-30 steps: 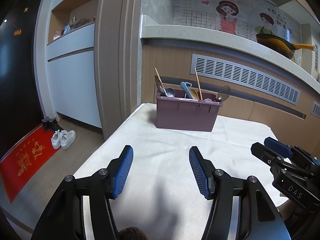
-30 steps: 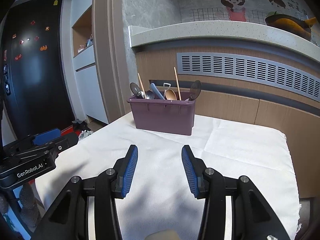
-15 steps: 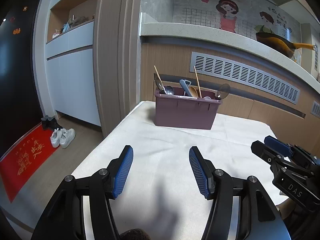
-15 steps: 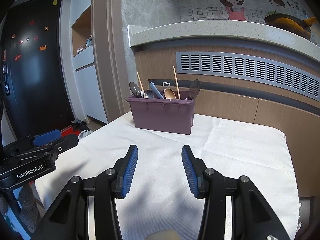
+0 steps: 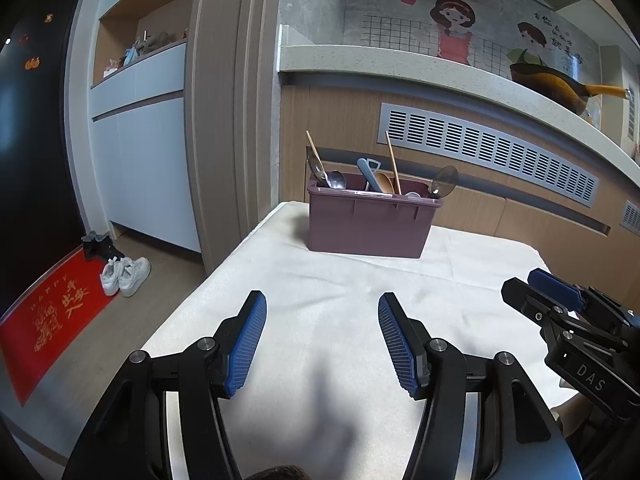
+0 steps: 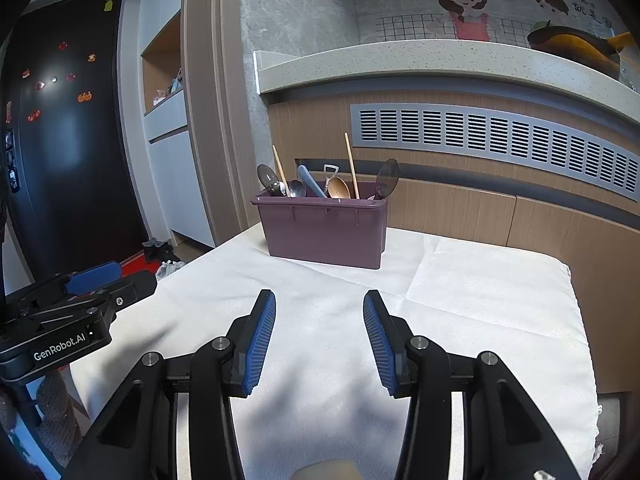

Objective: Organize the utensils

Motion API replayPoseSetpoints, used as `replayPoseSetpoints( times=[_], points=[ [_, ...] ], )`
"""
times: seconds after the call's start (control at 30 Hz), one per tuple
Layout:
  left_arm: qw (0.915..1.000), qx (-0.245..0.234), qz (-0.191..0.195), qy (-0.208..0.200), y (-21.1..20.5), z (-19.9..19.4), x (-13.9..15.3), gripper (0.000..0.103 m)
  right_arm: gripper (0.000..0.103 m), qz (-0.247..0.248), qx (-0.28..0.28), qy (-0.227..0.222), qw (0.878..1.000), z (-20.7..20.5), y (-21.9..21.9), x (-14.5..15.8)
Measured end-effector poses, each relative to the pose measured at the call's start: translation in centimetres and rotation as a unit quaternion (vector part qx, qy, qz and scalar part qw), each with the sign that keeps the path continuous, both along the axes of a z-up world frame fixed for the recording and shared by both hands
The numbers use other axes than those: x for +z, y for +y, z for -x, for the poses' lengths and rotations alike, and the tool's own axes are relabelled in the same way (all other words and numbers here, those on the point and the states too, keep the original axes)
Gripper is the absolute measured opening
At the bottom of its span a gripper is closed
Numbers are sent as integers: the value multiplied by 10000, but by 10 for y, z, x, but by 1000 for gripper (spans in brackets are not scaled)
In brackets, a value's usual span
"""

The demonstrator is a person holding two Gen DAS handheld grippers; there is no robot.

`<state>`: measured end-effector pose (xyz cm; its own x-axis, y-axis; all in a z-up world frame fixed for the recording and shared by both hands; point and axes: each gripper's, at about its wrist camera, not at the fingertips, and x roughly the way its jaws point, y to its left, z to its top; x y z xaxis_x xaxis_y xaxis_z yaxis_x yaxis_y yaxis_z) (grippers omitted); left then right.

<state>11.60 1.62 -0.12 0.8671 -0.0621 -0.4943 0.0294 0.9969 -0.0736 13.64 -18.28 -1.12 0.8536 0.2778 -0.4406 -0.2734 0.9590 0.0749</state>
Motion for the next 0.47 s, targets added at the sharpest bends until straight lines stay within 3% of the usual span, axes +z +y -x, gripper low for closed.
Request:
replayPoseSetpoints(
  times=[0.47],
  points=[
    [9999, 105, -44, 73, 0, 0, -1, 59, 44, -10, -41, 2, 10000, 1, 0, 0]
  ],
)
